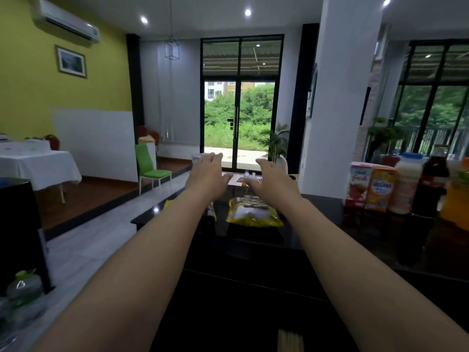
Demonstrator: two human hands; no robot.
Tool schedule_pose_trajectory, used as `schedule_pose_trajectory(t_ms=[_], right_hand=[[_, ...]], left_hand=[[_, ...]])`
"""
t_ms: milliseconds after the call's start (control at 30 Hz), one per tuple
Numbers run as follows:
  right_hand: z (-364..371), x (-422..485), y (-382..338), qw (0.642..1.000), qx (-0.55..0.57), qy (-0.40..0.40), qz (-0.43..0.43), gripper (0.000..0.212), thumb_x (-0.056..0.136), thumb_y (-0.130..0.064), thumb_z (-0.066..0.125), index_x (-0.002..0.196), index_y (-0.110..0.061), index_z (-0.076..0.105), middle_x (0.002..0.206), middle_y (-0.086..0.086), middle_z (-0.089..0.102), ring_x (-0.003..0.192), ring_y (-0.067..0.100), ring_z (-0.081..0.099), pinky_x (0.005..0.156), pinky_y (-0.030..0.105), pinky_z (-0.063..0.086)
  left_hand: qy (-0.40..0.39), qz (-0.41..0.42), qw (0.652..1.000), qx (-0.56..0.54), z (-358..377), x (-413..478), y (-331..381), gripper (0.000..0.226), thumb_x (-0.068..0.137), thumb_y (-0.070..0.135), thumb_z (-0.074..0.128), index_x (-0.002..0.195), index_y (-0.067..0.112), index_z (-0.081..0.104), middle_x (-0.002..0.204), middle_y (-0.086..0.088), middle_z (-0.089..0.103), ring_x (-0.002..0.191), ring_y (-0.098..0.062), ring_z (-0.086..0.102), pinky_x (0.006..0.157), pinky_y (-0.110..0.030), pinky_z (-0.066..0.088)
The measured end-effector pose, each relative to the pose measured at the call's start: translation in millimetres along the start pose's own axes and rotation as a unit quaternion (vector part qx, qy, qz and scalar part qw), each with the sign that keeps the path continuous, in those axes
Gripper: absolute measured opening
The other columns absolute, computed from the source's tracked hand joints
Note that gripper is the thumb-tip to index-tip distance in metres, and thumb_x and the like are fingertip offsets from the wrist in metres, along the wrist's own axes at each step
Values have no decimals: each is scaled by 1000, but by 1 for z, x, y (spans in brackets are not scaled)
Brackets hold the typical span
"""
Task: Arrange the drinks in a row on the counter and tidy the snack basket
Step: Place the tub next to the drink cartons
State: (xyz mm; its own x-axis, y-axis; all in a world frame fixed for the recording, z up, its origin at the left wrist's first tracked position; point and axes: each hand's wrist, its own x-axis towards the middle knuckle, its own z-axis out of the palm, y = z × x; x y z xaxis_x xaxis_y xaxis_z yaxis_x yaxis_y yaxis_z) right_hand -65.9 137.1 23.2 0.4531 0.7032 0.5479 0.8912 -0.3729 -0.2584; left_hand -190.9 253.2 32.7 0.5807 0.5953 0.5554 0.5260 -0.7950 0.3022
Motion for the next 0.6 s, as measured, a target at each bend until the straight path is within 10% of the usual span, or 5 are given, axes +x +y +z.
schedule_pose_trajectory(t_ms=[600], right_hand=[[102, 122, -65, 982, 61, -147, 98, 58, 84, -44, 69, 124, -5, 51, 116, 13, 61, 96, 25, 56, 70, 30, 40]], left_hand=[[-51, -49, 986, -153, 40, 101, -120, 74, 88, 42, 63, 150, 23, 25, 148, -12, 40, 130, -31, 44, 97, -39, 42]])
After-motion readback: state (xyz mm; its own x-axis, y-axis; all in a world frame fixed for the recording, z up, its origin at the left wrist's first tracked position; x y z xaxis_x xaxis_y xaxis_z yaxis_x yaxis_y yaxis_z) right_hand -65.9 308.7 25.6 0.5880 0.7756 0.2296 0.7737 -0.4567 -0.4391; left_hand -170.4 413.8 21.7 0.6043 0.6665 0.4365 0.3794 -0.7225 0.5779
